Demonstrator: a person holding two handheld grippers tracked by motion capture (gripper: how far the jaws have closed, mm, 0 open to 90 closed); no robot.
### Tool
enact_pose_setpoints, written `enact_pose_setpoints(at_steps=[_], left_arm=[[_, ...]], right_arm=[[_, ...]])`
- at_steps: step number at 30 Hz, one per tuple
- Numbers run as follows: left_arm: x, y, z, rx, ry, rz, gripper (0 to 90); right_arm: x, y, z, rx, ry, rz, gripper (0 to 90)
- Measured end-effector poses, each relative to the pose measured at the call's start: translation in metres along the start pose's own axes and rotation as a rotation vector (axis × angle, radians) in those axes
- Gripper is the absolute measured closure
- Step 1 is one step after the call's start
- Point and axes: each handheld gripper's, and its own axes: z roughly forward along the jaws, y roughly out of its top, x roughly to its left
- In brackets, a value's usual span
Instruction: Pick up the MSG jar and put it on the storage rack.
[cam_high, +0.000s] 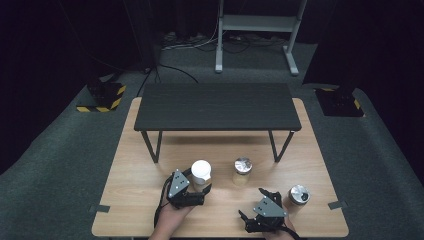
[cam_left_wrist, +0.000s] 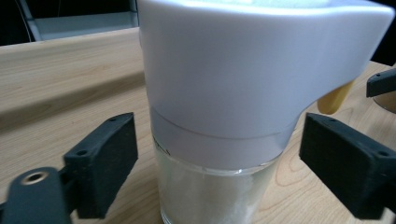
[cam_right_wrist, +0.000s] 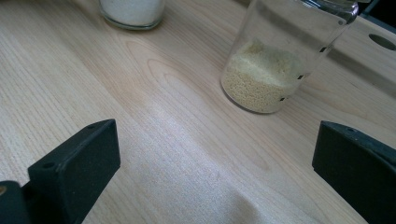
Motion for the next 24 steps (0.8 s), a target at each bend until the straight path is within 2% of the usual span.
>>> enact_pose_setpoints(at_steps=[2,8,11,19,22,24], left_arm=[[-0.0003,-0.0004,0.0004,-0.010,0.004,-0.004,20.5],[0.0001,-0.0005,0.0015,-0.038,0.005,-0.006,23.9],[0.0002,-0.0010,0.0011,-0.045,0.006,0.004,28.9],[-0.0003,-0.0006,0.0000,-0.057,0.023,0.013,30.3],[0.0027,0.0014,-0.0023,-0.061,0.017,-0.024,30.8],[0.0030,0.0025,-0.0036,-0.064,0.018,-0.020,30.8]], right_arm=[[-0.0001,0.0000,0.0000,0.001,0.000,0.000,0.0],[-0.0001,0.0001,0.0004,0.007,0.004,-0.002,0.0],[0.0003,0.0001,0.0003,0.006,0.004,-0.004,0.0],[-0.0003,-0.0001,-0.0002,0.005,0.004,0.006,0.0],[-0.0003,0.0000,0.0003,0.005,0.007,-0.003,0.0],[-0.0002,0.0001,0.0003,0.006,0.008,-0.002,0.0]])
